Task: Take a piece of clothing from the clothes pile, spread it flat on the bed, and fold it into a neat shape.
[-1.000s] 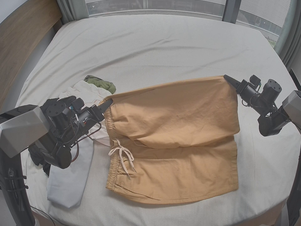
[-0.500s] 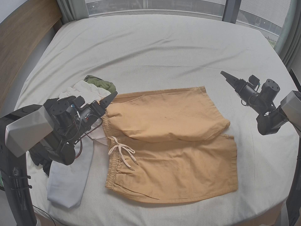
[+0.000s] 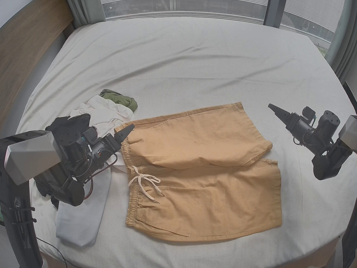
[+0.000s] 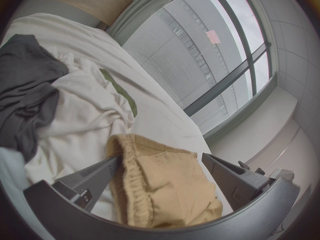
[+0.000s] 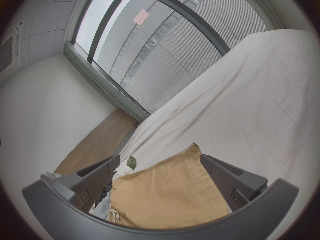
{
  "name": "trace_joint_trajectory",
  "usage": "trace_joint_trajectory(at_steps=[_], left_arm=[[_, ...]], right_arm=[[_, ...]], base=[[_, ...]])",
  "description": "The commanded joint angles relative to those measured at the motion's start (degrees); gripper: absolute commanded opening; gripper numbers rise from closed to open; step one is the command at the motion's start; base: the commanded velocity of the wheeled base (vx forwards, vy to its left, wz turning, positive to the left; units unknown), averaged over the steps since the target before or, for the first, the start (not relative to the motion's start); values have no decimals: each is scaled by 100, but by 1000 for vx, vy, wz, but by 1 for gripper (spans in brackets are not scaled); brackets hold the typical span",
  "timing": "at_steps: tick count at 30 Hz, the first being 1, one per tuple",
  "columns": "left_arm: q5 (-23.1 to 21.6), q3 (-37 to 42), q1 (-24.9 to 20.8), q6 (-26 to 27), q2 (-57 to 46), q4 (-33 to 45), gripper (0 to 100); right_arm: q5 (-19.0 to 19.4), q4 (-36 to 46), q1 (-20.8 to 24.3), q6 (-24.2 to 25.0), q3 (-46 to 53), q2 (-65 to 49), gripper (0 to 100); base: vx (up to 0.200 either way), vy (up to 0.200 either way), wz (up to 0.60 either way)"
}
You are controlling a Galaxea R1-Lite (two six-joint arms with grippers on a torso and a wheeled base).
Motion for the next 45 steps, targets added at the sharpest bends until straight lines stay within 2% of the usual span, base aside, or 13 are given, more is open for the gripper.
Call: trace_joint_trajectory(at_steps=[1,6,8,11,18,21,30,37,45], left_arm=[[-78,1064,159,39,-757,-21,100],[-403,1916,150,56,-1390,-21,100],[-878,2224,150,48,-1689,-12,100],[-1045,2452,159,285,-1777,-12,100],[-1080,3006,203,1155,-1698,-12,100],[-1097,3129,194,1252,-1689,-12,100],[-1510,3832,141,1674,-1619,-3,100],[-1510,4113,106,2175,-1065,-12,100],[-1519,4201,-105,2394,-520,-12,100]], right_arm=[[10,-135,-89,-309,991,-415,100],[10,-135,-89,-318,1457,-889,100],[27,-135,-89,-344,1597,-1092,100],[27,-126,-54,-450,1729,-1188,100],[36,-126,-89,-555,1800,-1171,100],[36,-126,-106,-555,1773,-1171,100],[45,-126,-194,-555,1756,-1144,100],[36,-126,-194,-564,1773,-1127,100],[18,-135,-273,-555,1659,-1074,100]], base=[[0,0,0],[0,0,0],[0,0,0],[0,0,0],[0,0,0],[0,0,0],[0,0,0],[0,0,0],[0,0,0]])
